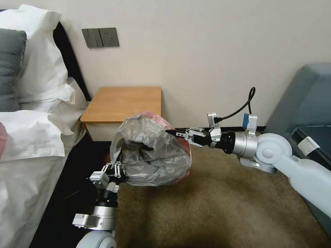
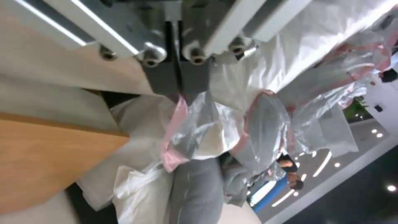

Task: Pick up the garbage bag from the table and place it over the trash can.

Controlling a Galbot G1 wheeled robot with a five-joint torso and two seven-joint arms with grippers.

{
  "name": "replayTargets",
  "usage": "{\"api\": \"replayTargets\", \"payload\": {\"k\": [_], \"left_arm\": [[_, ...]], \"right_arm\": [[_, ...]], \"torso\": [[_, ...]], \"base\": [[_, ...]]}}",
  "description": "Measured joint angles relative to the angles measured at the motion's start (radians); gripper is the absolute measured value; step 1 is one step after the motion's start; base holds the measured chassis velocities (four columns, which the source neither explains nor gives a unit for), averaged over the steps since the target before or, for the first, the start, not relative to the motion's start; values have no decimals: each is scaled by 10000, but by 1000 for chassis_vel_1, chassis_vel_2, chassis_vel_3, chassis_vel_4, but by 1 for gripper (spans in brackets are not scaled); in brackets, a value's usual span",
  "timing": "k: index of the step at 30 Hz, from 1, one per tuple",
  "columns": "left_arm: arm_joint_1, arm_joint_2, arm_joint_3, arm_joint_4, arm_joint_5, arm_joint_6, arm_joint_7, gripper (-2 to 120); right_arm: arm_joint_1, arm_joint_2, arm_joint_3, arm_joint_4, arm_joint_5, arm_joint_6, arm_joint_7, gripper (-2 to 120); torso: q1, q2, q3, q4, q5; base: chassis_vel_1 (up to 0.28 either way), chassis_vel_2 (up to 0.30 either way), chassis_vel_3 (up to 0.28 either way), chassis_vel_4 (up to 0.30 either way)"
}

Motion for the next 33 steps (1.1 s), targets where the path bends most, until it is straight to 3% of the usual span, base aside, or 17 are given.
{"api": "replayTargets", "payload": {"k": [11,20,27,33], "left_arm": [[70,-105,55,24,116,-2,20,9],[152,-154,67,-74,-9,-139,194,8],[133,-154,69,-75,-234,-150,210,8],[84,-187,117,-111,-813,-16,209,8]], "right_arm": [[1106,291,-425,-350,603,-244,952,0],[2702,517,-1640,-1448,-240,-806,2072,0],[2908,267,-1934,-1665,-714,-1059,1876,0],[2521,-190,-1929,-1493,-1082,-1103,1107,0]], "torso": [[0,0,0,0,-1],[0,0,0,2,0],[1,0,0,0,0],[0,0,0,-1,1]], "base": [[0,0,0,0],[0,0,0,0],[0,0,0,0],[0,0,0,0]]}}
